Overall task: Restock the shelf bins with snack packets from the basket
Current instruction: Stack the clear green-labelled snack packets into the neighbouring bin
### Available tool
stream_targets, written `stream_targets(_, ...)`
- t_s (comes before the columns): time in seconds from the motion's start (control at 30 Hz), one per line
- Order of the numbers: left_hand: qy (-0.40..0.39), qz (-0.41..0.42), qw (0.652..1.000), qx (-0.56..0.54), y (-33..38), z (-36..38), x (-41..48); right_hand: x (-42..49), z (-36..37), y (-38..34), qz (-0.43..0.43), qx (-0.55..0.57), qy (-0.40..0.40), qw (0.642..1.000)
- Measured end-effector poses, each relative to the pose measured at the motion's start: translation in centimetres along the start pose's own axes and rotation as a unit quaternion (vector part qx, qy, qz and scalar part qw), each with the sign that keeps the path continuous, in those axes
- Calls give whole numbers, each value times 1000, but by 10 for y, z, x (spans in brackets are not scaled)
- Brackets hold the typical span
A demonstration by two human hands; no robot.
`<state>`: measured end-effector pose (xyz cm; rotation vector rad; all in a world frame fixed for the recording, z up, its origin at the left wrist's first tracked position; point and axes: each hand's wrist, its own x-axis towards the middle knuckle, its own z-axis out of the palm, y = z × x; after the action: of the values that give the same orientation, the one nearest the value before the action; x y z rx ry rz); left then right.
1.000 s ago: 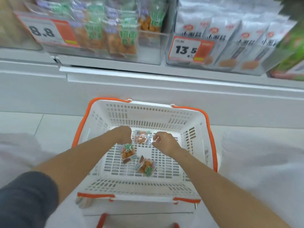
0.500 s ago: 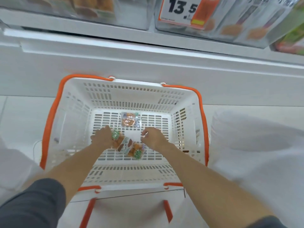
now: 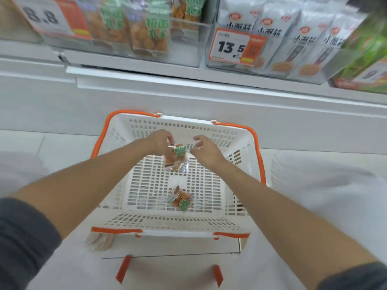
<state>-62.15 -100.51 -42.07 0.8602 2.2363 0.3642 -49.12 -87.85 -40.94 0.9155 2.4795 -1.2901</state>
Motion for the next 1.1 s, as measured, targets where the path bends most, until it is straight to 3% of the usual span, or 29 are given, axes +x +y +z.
stream_targets(0.13,-5,29,990,-139,28,-57,-40,-16,-45,-59,-82,54,-30,995)
stream_targets(0.23,-12,40,959,-280,34,-85,-67,-32,-65,-84,-163,31,-45,985)
stream_targets(0.4,60,50,884,-461,72,-102,-82,-38,-78,-109,-241,62,154,956)
stream_targets(0.43,89,49,887,-451,79,-101,-82,-39,-80,-113,-247,85,178,949)
stream_targets(0.53,209,85,932,-285,87,-97,-80,-42,-81,-122,-241,139,207,938)
stream_targets(0.73,344,109,906,-222,92,-96,-82,-42,-85,-135,-118,239,151,952)
stream_targets(0.9,329,113,909,-230,91,-93,-80,-42,-89,-132,-137,189,200,952)
stream_targets(1.1,314,151,906,-239,87,-100,-78,-43,-104,-134,-178,172,178,952)
